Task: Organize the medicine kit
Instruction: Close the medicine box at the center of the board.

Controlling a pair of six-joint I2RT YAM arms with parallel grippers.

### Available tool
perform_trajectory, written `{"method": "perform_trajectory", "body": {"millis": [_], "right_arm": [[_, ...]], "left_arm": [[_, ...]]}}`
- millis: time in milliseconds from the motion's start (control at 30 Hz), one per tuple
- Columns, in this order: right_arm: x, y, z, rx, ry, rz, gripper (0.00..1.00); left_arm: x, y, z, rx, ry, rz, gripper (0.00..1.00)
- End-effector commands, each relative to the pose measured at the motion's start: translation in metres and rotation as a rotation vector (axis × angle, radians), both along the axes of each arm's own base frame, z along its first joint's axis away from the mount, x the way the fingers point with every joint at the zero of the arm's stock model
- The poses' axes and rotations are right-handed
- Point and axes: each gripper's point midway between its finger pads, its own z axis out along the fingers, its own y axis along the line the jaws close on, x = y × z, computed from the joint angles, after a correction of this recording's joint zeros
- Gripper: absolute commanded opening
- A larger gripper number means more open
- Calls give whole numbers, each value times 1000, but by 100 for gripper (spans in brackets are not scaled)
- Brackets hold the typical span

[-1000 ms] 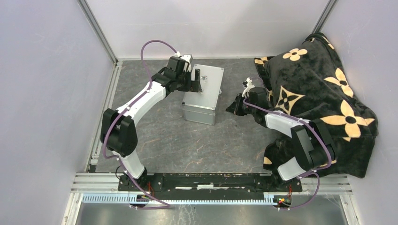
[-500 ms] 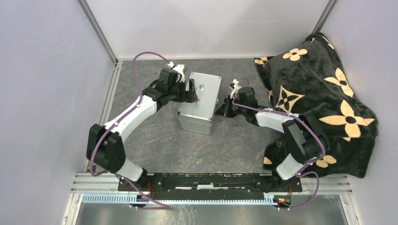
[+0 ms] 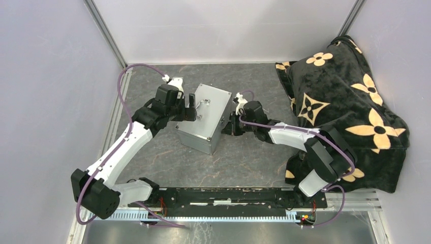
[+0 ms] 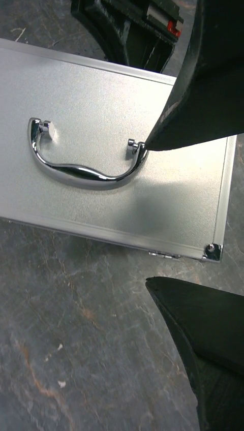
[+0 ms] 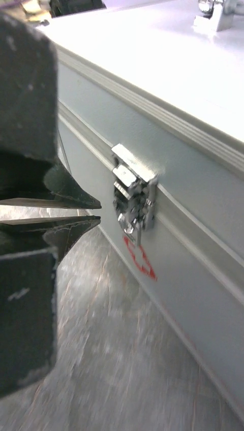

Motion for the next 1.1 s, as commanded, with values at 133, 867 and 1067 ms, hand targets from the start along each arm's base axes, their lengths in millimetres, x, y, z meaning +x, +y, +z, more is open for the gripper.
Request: {"method": "perform_trajectory", "body": {"millis": [133,867,1067], "right_arm": [[12,-80,21,-202,-225,-226,17],[8,-97,71,416,-208,-380,76],[2,-83,87,658,-101,-364,78]], "left_arm": [[7,1,68,-3,-137,-29,98],[1,-86,29,21,-126,-309,88],[1,-86,8,46,-97,-311,85]]}}
